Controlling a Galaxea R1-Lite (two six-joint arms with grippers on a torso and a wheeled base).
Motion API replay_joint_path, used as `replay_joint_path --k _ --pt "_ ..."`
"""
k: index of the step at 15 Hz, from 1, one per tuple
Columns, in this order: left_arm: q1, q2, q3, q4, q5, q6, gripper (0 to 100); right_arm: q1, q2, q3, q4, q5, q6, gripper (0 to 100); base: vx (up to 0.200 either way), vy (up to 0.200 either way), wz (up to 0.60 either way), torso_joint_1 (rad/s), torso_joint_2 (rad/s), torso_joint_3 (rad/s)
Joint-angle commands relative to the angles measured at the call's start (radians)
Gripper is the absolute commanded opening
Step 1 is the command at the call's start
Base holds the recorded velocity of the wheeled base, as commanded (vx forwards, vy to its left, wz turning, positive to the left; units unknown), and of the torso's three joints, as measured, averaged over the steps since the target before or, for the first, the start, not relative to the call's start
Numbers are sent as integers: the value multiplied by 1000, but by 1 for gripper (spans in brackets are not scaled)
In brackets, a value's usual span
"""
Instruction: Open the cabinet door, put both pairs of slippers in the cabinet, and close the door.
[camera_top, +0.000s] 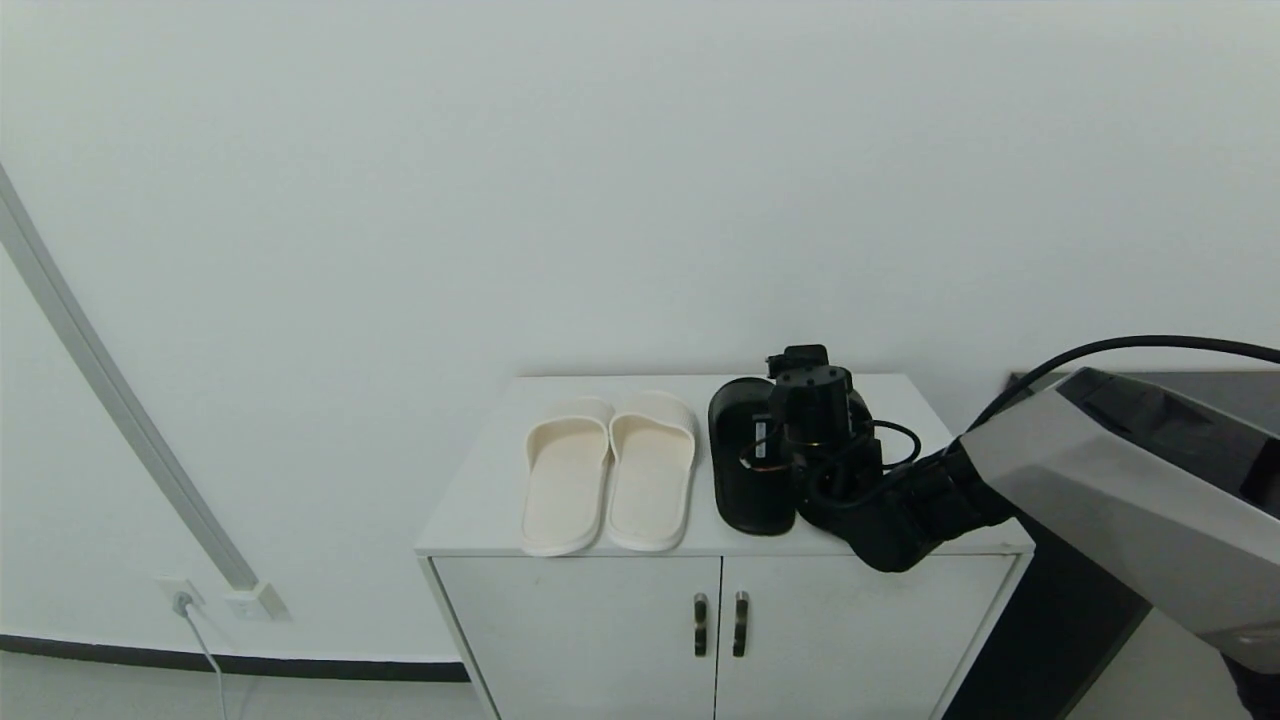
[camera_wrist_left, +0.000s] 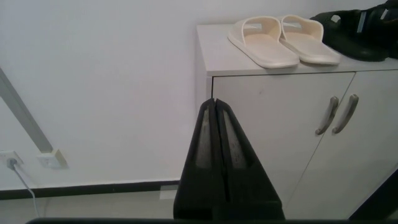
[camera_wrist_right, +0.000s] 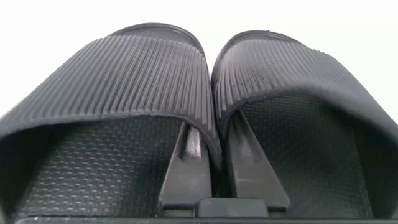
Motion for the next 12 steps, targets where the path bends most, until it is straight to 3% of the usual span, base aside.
replay_joint_path --k 1,5,12 --pt "1 0 0 0 0 0 0 0 -13 2 -2 0 0 0 0 0 0 0 0 0" --pt "1 0 0 0 0 0 0 5 -133 63 15 8 -9 0 0 0 0 0 0 0" --pt "1 0 0 0 0 0 0 74 -515 414 81 258 -54 0 0 0 0 0 0 0"
